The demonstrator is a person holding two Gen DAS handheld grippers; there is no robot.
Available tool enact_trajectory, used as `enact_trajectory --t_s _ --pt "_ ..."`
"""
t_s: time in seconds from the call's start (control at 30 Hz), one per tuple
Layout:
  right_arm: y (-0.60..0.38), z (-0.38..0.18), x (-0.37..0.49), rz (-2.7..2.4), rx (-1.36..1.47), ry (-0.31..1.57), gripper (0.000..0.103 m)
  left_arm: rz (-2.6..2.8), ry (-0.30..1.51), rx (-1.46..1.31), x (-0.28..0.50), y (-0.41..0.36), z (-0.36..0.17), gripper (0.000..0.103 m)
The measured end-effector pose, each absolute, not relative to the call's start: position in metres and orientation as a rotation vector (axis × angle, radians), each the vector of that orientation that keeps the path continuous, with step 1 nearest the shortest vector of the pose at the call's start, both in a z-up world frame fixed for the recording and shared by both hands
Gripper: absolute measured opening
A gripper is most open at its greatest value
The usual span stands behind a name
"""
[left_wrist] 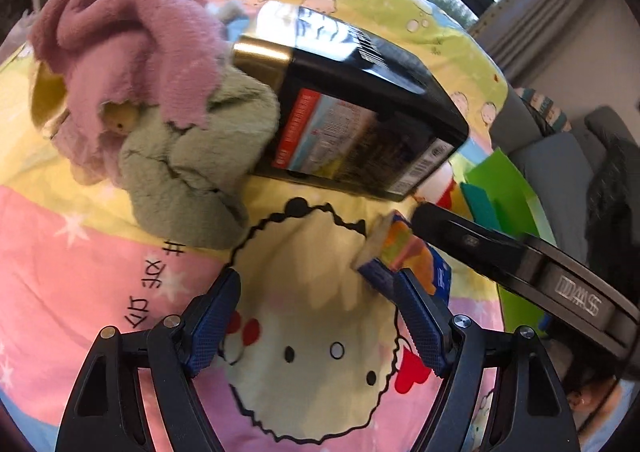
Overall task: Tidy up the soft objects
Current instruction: 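Move the right gripper to the blue tissue pack on the quilt, then grasp the blue tissue pack with the right gripper and lift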
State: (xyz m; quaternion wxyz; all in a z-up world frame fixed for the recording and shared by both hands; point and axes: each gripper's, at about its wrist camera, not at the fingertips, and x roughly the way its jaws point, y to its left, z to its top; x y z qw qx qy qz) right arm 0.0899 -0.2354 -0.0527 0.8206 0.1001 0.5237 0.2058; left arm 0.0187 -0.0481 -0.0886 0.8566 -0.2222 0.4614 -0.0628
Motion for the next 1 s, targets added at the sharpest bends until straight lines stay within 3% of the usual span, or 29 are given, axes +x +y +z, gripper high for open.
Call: enact_trajectory --t_s 0.17,0.7,1.0 --pt "-0.232 -0.069 0.096 0.441 0.219 1.205 0.067 -0.135 0.983 -0.416 0.019 -0.057 -0.087 0.079" --pt "-0.236 -0.070 0.071 0.559 0.373 1.260 0.067 -0.181 0.976 -0.325 0.007 -0.067 -0.078 0.079" --pt "-0.226 -0.080 0.074 0.562 0.350 1.279 0.067 -0.197 0.972 -0.359 0.012 -0.068 -0.087 0.069"
